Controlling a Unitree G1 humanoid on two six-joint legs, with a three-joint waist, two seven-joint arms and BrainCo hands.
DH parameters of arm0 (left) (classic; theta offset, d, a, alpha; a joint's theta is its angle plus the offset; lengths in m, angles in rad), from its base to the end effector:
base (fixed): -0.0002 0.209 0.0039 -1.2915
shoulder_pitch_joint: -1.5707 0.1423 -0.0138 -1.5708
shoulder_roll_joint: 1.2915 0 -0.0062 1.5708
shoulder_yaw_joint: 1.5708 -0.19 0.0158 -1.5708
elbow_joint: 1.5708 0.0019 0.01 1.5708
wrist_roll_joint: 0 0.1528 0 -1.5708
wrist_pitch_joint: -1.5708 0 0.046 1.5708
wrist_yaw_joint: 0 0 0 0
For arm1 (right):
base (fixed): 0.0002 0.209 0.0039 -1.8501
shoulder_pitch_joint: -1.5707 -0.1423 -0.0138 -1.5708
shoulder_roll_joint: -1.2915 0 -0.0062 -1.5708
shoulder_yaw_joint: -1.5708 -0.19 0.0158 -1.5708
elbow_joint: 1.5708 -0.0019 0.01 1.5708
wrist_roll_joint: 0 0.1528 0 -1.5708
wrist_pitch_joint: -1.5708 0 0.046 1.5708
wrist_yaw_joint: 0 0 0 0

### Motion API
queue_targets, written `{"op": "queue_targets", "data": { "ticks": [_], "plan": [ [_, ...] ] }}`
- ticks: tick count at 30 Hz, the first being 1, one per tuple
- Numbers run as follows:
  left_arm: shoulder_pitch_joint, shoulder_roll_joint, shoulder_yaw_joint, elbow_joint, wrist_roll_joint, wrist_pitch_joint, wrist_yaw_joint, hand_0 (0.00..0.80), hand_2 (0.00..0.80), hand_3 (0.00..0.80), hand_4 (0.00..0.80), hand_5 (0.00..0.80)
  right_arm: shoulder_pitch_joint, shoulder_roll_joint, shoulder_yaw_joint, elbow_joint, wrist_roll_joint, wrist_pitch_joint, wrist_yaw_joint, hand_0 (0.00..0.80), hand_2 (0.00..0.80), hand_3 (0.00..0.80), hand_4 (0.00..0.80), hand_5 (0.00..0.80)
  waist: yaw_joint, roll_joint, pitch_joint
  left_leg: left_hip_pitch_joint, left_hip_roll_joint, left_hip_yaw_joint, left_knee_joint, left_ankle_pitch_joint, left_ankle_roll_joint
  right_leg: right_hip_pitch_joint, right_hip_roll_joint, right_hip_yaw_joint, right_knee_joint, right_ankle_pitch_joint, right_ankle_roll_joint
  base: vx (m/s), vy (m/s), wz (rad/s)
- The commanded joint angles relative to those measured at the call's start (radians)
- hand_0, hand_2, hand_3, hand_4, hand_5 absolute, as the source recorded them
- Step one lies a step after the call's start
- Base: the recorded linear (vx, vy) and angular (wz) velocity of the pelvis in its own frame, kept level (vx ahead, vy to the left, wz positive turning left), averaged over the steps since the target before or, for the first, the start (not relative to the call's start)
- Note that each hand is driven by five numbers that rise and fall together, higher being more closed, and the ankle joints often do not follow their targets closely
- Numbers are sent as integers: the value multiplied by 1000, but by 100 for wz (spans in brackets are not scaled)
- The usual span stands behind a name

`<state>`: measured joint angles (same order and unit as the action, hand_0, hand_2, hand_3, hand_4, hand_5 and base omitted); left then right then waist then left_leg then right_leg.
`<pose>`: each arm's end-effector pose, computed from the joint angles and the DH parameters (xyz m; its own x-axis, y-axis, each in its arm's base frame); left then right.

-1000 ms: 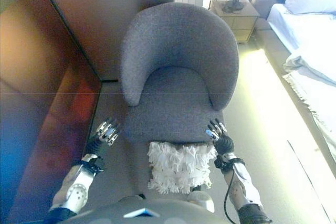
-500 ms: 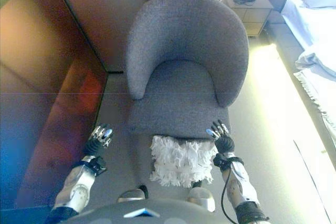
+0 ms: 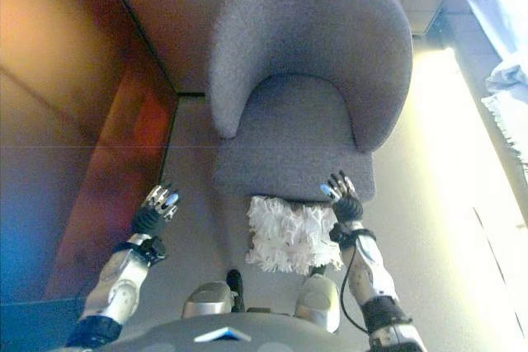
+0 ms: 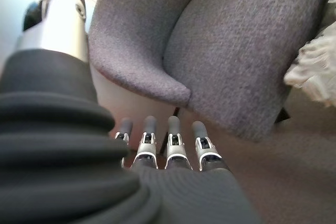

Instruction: Pick up the cushion and take it to the sofa

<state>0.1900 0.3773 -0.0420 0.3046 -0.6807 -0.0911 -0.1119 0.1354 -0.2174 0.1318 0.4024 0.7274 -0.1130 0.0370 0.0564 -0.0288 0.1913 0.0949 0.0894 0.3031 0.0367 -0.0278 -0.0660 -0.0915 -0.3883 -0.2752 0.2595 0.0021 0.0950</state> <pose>0.1528 0.2462 -0.0345 0.9345 0.0439 -0.3534 -0.1479 0.9506 -0.2730 0.1586 -0.1921 -0.0579 0.9071 -0.0200 -0.4204 0.2139 0.8822 0.4196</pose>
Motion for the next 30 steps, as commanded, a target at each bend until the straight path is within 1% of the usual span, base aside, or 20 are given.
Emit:
{"op": "queue_targets", "data": {
  "ticks": [1,3,4,6,7,9,11,12,14,16,17,18,19,21,23,24,25,27,28,30],
  "plan": [
    [-20,32,42,-46,14,-14,12,0,0,0,0,0,-65,17,2,-53,-25,-20,-4,0,0,0,0,0,4,-16,-16,-66,-9,-39,131,-100,36,45,-83,-3,-150,280,139,148,-360,-35],
    [-34,39,47,-42,11,-7,23,0,0,0,0,0,-77,16,-1,-44,-33,1,-2,0,0,0,0,0,1,-19,-21,-61,27,-46,140,-104,22,37,-95,19,-154,289,150,170,-341,-25],
    [-39,39,50,-40,9,-2,21,0,0,0,0,0,-77,15,-4,-44,-39,8,-3,0,0,0,0,0,1,-18,-25,-66,44,-54,149,-100,14,47,-89,25,-147,260,147,160,-326,-5],
    [-41,33,54,-41,-5,5,33,0,0,0,0,0,-77,3,-7,-51,-44,38,7,0,0,0,0,0,2,-21,-34,-79,88,-67,182,-87,-6,75,-64,11,-133,181,137,167,-358,0],
    [-38,29,51,-42,-9,10,54,0,0,0,0,0,-77,-10,-5,-60,-39,57,12,0,0,0,0,0,-3,-23,-38,-83,124,-80,203,-80,-20,91,-22,17,-128,117,126,145,-339,3],
    [-40,19,43,-38,-33,13,76,0,0,0,0,0,-83,-31,-1,-68,-40,74,20,0,0,0,0,0,-8,-26,-43,-92,157,-92,218,-50,-37,93,8,26,-117,81,113,113,-294,3],
    [-40,-1,41,-23,-50,12,86,0,0,0,0,0,-90,-56,5,-71,-55,97,30,0,0,0,0,0,-14,-23,-42,-115,198,-108,276,11,-60,104,58,30,-110,26,90,105,-228,6],
    [-40,-13,35,-9,-55,15,77,0,0,0,0,0,-92,-65,7,-62,-59,102,30,0,0,0,0,0,-13,-19,-37,-136,199,-118,315,53,-71,119,77,25,-117,18,77,115,-132,19],
    [-36,-27,22,6,-31,17,44,0,0,0,0,0,-90,-78,6,-45,-59,98,33,0,0,0,0,0,-9,-8,-31,-171,184,-100,317,84,-84,158,90,7,-139,9,63,107,-12,27],
    [-36,-33,4,15,0,29,-6,0,0,0,0,0,-94,-86,5,-24,-68,75,20,0,0,0,0,0,10,10,-25,-205,154,-87,222,109,-88,182,79,-12,-150,8,66,80,127,46],
    [-45,-30,-7,32,30,30,-26,0,0,0,0,0,-102,-89,9,-2,-75,51,7,0,0,0,0,0,22,17,-22,-217,143,-87,162,104,-80,184,67,-23,-145,3,71,47,150,64],
    [-54,-26,-16,55,46,27,-28,0,0,0,0,0,-113,-93,11,23,-70,39,3,0,0,0,0,0,27,17,-22,-211,130,-102,143,88,-71,177,50,-25,-131,3,75,62,179,62],
    [-75,-24,-30,90,72,34,-25,0,0,0,0,0,-126,-86,14,57,-53,31,-12,0,0,0,0,0,32,18,-18,-201,99,-133,144,58,-57,162,22,-15,-88,-6,83,63,162,43],
    [-99,-13,-52,131,96,31,-21,0,0,0,0,0,-129,-82,6,88,-46,27,0,0,0,0,0,0,33,15,-15,-218,77,-132,182,31,-39,146,-25,-16,-13,16,87,90,156,11],
    [-103,-10,-68,162,93,40,-23,0,0,0,0,0,-125,-78,-7,115,-61,35,-4,0,0,0,0,0,28,11,13,-204,44,-129,231,-25,-6,57,-105,-5,134,100,95,178,150,-5],
    [-103,-7,-69,169,98,45,-21,0,0,0,0,0,-131,-78,-8,135,-71,33,1,0,0,0,0,0,24,10,36,-190,42,-129,262,-59,-6,15,-119,-1,151,109,107,53,47,-32],
    [-122,-3,-74,177,90,40,-18,0,0,0,0,0,-160,-82,-3,162,-71,18,-2,0,0,0,0,0,21,13,61,-221,45,-127,305,-70,2,-53,-121,19,139,123,103,-145,-53,-55],
    [-196,12,-111,210,63,5,1,0,0,0,0,0,-239,-92,12,215,-56,-20,-9,0,0,0,0,0,7,18,107,-279,45,-136,354,-100,-1,-161,-106,69,90,149,114,-321,-52,-56],
    [-256,20,-138,236,49,-19,20,0,0,0,0,0,-295,-110,22,235,-44,-27,-23,0,0,0,0,0,-3,28,136,-340,48,-157,395,-115,0,-203,-84,117,92,121,111,-459,-81,-2],
    [-368,14,-186,280,25,-64,75,0,0,0,0,0,-433,-141,45,287,-15,-21,-61,0,0,0,0,0,-15,44,183,-460,73,-164,465,-120,-14,-267,-70,136,106,93,102,-503,-111,32]
  ]
}}
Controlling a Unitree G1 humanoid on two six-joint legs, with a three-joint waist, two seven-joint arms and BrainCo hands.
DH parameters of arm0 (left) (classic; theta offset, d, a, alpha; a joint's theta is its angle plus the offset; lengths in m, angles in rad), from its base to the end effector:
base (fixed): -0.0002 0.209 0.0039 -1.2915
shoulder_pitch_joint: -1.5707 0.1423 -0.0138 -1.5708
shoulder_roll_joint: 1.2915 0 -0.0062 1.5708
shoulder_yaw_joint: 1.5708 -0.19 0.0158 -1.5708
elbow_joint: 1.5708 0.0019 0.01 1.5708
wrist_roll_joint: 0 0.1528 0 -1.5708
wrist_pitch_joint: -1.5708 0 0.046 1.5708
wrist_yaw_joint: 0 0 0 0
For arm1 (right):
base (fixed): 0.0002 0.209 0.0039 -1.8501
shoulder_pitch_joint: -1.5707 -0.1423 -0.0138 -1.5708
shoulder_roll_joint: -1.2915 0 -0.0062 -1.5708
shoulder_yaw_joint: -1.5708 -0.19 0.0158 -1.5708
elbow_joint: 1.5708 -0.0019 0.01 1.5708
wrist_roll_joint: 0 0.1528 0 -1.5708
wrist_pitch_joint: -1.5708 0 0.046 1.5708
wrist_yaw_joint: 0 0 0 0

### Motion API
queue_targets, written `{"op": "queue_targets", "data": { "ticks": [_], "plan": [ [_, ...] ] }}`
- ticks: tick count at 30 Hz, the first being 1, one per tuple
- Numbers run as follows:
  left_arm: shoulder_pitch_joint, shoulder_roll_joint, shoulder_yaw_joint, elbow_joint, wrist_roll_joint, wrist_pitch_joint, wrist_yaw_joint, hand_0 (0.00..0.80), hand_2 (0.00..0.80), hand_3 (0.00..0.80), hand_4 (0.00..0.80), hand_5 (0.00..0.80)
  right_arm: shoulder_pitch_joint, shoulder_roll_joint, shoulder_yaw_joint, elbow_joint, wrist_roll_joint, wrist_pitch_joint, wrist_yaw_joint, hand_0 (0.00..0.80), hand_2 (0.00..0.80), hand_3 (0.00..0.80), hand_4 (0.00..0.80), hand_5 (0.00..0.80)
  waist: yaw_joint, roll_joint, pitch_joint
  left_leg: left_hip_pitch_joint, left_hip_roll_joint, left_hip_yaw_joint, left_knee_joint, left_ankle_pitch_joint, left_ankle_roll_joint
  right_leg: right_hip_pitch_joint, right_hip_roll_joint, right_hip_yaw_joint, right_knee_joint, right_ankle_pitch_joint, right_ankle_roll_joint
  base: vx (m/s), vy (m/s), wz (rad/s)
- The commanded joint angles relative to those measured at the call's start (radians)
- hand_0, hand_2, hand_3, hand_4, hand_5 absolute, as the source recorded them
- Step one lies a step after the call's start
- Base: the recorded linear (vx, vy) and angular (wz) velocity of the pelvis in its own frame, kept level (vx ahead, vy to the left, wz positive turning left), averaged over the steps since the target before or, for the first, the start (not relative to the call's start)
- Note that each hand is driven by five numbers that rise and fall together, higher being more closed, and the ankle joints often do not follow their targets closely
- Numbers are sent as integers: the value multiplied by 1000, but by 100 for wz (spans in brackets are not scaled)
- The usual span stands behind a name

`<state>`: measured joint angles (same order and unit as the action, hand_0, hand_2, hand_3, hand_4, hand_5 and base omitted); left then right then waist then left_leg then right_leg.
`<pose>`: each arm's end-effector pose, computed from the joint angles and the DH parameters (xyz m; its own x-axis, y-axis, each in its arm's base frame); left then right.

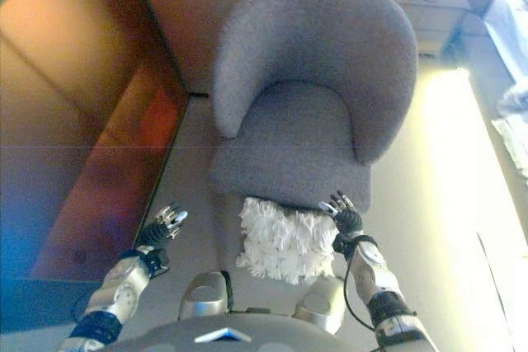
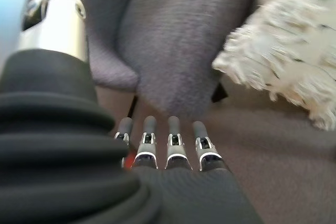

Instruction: Pick up the cushion and take it to the sofa

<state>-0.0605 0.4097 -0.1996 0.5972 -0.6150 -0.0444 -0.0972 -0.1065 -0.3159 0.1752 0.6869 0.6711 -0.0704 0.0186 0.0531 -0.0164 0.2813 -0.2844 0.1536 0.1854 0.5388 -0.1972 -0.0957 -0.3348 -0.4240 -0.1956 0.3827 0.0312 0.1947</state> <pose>0.1957 0.2370 -0.0478 0.8751 -0.0294 -0.4831 -0.0491 0.9876 -0.1491 0.2016 -0.2175 -0.0582 0.8636 -0.0483 -0.5018 0.1864 0.9555 0.2287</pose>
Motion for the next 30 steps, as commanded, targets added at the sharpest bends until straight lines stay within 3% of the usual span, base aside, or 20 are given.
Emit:
{"op": "queue_targets", "data": {
  "ticks": [1,7,8,14,20,30],
  "plan": [
    [-173,-21,-49,8,-42,-127,88,0,0,0,0,0,-254,-52,3,35,47,-64,-50,0,0,0,0,0,-18,40,119,-127,22,-45,-16,51,5,-57,-24,62,1,49,2,-405,-79,19],
    [-325,-60,-97,58,-49,-196,152,0,0,0,0,0,-418,-92,21,82,25,-83,-155,0,0,0,0,0,-39,68,200,-325,39,-77,84,45,-12,-270,-11,99,150,5,-6,-201,-11,-20],
    [-338,-62,-101,55,-41,-197,160,0,0,0,0,0,-433,-102,17,81,23,-84,-173,0,0,0,0,0,-39,76,212,-347,44,-87,117,12,-18,-301,-11,109,194,-25,0,-39,21,14],
    [-417,-55,-113,68,-19,-191,176,0,0,0,0,0,-512,-161,-8,103,15,-65,-200,0,0,0,0,0,-53,94,238,-491,44,-95,218,-21,-7,-464,-5,158,307,-42,-2,-59,23,-9],
    [-494,-14,-115,84,-52,-189,145,0,0,0,0,0,-574,-238,-8,150,19,-33,-144,0,0,0,0,0,-67,107,239,-627,54,-97,334,-49,5,-607,0,190,414,-56,-7,-40,5,-8],
    [-631,66,-111,161,-59,-148,206,0,0,0,0,0,-741,-309,23,285,76,14,-10,0,0,0,0,0,-72,121,239,-839,64,-120,525,-89,24,-820,17,246,600,-95,-23,-10,-12,-4]
  ]
}}
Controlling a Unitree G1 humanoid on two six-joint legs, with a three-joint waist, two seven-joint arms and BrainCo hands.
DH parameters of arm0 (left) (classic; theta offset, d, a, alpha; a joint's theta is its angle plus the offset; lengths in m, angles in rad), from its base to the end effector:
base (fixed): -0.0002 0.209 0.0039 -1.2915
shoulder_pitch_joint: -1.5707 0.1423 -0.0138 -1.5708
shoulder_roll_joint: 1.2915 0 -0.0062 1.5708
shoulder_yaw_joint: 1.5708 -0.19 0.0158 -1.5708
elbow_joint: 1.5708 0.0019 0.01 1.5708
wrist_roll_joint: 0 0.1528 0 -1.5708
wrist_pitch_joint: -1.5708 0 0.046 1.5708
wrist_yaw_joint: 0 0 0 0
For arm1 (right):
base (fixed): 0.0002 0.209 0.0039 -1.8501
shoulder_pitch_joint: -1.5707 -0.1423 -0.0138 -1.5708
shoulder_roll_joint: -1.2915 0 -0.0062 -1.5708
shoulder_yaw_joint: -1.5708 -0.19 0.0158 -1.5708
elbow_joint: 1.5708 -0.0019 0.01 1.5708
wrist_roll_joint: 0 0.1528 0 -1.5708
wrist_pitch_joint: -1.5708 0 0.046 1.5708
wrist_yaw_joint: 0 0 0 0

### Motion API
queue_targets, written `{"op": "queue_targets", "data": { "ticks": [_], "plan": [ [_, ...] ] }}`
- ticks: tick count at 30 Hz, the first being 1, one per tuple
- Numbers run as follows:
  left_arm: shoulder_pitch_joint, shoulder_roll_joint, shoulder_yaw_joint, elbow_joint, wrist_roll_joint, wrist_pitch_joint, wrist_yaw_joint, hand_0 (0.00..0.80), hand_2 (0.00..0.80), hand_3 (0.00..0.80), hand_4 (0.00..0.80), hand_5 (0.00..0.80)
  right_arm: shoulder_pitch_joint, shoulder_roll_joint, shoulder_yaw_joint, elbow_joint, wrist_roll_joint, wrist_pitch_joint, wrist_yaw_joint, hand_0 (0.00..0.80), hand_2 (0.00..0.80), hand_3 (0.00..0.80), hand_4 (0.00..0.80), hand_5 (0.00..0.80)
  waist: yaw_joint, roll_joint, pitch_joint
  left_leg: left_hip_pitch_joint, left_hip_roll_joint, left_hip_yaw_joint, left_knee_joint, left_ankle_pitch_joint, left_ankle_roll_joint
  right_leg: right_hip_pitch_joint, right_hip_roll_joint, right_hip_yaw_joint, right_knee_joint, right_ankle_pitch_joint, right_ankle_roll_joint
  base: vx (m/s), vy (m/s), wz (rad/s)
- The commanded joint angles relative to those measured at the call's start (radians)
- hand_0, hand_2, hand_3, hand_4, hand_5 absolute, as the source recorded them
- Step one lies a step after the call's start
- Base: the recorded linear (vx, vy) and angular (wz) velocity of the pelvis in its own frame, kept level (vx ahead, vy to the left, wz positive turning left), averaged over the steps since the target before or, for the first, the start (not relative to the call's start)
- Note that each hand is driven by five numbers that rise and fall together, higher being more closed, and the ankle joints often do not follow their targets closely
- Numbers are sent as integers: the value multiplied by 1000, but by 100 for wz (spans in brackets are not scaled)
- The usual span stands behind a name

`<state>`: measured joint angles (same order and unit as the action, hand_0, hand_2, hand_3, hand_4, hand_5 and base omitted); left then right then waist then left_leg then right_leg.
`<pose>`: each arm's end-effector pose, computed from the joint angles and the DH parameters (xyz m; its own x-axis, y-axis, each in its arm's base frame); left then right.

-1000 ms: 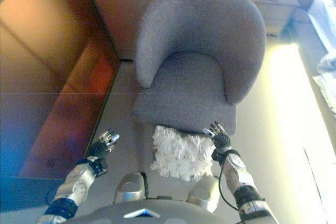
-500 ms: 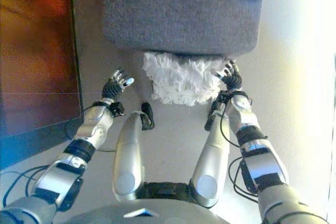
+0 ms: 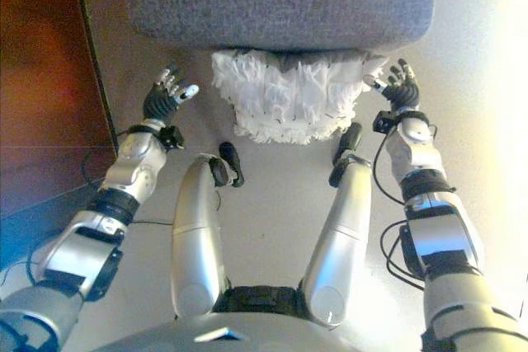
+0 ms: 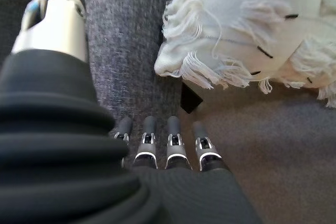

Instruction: Pick up the cushion and take it to the sofa

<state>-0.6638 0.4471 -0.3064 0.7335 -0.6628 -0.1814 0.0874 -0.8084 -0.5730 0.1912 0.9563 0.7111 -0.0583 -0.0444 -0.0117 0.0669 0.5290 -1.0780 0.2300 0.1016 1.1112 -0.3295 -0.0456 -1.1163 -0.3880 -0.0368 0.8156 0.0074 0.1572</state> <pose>0.3359 0.2028 0.0878 0.9991 0.0241 0.0361 -0.0217 0.9975 -0.0666 0.3484 -0.2675 0.1194 0.9744 -0.2177 -0.0565 0.2219 0.9713 0.0850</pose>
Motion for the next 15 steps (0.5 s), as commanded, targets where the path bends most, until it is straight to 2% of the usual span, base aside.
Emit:
{"op": "queue_targets", "data": {
  "ticks": [1,6,12,15],
  "plan": [
    [-46,42,-9,35,-14,0,17,0,0,0,0,0,-59,-59,20,25,40,12,73,0,0,0,0,0,-8,39,-9,-65,-9,-41,-32,42,-26,-58,-16,94,190,-81,11,17,-38,-3],
    [-134,87,-35,73,-70,40,-65,0,0,0,0,0,-143,-84,71,73,48,51,121,0,0,0,0,0,-20,46,-9,-129,8,-48,2,45,-29,-126,-5,117,231,-103,5,43,-39,3],
    [-230,114,-78,88,-96,85,-124,0,0,0,0,0,-225,-94,116,125,44,92,184,0,0,0,0,0,-24,45,-9,-183,17,-54,14,55,-35,-182,1,122,254,-117,5,41,-29,1],
    [-288,127,-106,115,-103,134,-170,0,0,0,0,0,-264,-95,145,144,41,110,230,0,0,0,0,0,-27,42,-9,-211,20,-57,33,49,-37,-210,0,123,269,-125,5,43,-46,2]
  ]
}}
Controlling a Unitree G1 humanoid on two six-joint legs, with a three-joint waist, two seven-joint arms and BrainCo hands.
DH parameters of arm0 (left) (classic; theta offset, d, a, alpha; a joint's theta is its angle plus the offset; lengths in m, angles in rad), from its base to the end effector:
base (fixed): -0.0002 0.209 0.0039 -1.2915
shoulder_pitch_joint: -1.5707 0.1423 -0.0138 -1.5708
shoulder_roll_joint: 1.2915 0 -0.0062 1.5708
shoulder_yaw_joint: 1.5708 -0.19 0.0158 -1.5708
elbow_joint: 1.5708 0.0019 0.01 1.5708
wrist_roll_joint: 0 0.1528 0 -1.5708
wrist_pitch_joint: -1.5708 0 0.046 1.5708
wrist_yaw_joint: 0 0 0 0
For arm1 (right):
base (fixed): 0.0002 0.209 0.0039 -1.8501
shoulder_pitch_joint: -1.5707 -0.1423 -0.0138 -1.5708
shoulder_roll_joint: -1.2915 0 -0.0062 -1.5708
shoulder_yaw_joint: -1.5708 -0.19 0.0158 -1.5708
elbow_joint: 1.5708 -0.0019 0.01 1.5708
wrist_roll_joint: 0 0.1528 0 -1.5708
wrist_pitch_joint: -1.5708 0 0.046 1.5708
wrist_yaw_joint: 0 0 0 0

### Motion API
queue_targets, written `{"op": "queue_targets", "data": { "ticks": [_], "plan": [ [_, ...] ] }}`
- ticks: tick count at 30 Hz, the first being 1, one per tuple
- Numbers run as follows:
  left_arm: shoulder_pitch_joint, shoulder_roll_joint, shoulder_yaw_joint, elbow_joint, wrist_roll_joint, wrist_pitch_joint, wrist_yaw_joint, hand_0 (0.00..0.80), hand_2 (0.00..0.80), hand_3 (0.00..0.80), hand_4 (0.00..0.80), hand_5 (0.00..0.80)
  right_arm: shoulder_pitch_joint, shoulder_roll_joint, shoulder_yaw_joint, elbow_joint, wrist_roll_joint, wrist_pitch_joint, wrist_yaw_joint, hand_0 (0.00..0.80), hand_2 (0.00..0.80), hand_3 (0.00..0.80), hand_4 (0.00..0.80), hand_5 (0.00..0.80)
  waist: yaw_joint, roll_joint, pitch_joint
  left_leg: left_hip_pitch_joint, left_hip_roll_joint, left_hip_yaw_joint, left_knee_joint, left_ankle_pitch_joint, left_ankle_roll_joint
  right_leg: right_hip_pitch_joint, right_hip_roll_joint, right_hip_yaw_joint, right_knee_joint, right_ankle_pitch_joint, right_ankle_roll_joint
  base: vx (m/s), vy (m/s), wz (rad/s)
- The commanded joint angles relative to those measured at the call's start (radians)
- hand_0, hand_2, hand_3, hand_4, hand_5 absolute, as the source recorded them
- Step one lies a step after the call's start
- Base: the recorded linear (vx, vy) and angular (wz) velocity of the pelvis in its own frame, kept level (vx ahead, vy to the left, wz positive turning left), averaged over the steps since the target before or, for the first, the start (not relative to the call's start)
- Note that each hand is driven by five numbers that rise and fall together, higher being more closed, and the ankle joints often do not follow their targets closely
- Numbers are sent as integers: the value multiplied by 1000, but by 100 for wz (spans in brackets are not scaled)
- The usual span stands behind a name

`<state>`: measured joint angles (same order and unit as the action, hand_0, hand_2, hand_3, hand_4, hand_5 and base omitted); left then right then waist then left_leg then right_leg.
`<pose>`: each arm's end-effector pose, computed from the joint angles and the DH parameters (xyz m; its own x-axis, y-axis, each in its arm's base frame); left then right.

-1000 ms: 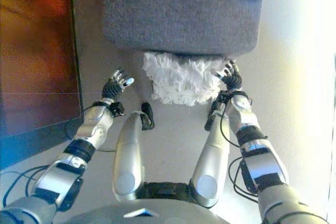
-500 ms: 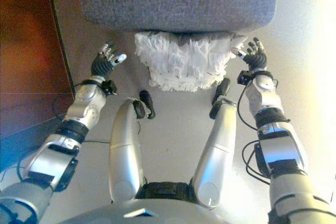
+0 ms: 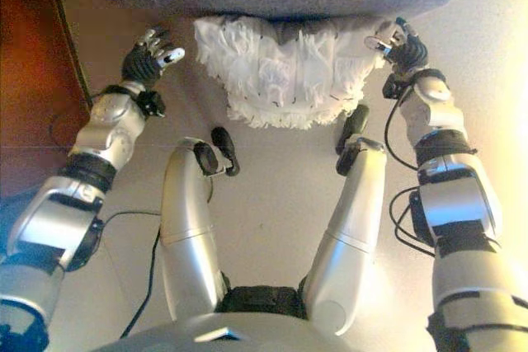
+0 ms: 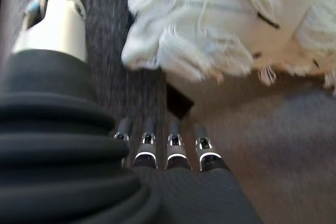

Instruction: Pick up the cushion and take it to the sofa

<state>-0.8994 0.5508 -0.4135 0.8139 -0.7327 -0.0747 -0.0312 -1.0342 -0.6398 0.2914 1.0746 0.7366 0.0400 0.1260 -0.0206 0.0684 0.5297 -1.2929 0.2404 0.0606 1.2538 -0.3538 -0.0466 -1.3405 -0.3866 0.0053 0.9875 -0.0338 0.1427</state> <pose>0.3658 0.2103 0.1510 0.9925 -0.1045 0.0642 0.1025 0.9941 0.0342 0.3695 -0.2715 0.1773 0.9973 -0.0636 -0.0373 0.0649 0.9973 0.0333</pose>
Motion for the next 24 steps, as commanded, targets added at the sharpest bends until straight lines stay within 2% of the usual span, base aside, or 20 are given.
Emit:
{"op": "queue_targets", "data": {
  "ticks": [1,8,17,20,21,22,23,24],
  "plan": [
    [-70,27,-7,50,-40,41,-75,0,0,0,0,0,-53,-29,55,34,16,15,74,0,0,0,0,0,-19,39,-10,-4,10,-17,-104,71,-37,6,-2,81,101,-87,19,33,-38,3],
    [-127,29,-59,93,-60,95,-178,0,0,0,0,0,-107,-29,112,51,-10,41,127,0,0,0,0,0,-21,32,-10,-56,13,-19,-75,52,-37,-48,-5,79,122,-105,14,30,-29,0],
    [-200,17,-134,135,10,168,-166,0,0,0,0,0,-148,-32,175,77,-114,81,105,0,0,0,0,0,-23,18,-10,-129,15,-29,-33,41,-32,-115,-10,77,150,-109,8,18,-29,0],
    [-230,17,-163,166,25,175,-212,0,0,0,0,0,-185,-34,221,83,-204,112,116,0,0,0,0,0,-23,13,-10,-155,17,-33,-15,36,-32,-135,-11,76,157,-110,7,-2,-11,0],
    [-235,17,-169,169,19,172,-219,157,157,157,157,157,-193,-35,238,82,-238,115,117,0,0,0,0,0,-23,12,-10,-160,17,-33,-12,36,-31,-140,-11,76,159,-110,6,0,0,0],
    [-242,13,-176,168,14,167,-223,436,436,436,436,436,-202,-36,258,84,-272,120,114,0,0,0,0,0,-23,12,-10,-164,16,-32,-11,35,-30,-143,-11,75,157,-109,5,0,0,0],
    [-249,11,-184,164,7,161,-225,800,800,800,800,800,-211,-38,280,84,-313,127,103,580,580,580,580,580,-23,11,-10,-169,16,-31,-10,34,-28,-147,-11,74,155,-106,4,0,0,0],
    [-254,9,-189,161,3,156,-226,800,800,800,800,800,-217,-41,296,85,-339,128,86,800,800,800,800,800,-23,10,-10,-173,17,-32,-8,34,-28,-152,-11,74,155,-105,3,0,0,0]
  ]
}}
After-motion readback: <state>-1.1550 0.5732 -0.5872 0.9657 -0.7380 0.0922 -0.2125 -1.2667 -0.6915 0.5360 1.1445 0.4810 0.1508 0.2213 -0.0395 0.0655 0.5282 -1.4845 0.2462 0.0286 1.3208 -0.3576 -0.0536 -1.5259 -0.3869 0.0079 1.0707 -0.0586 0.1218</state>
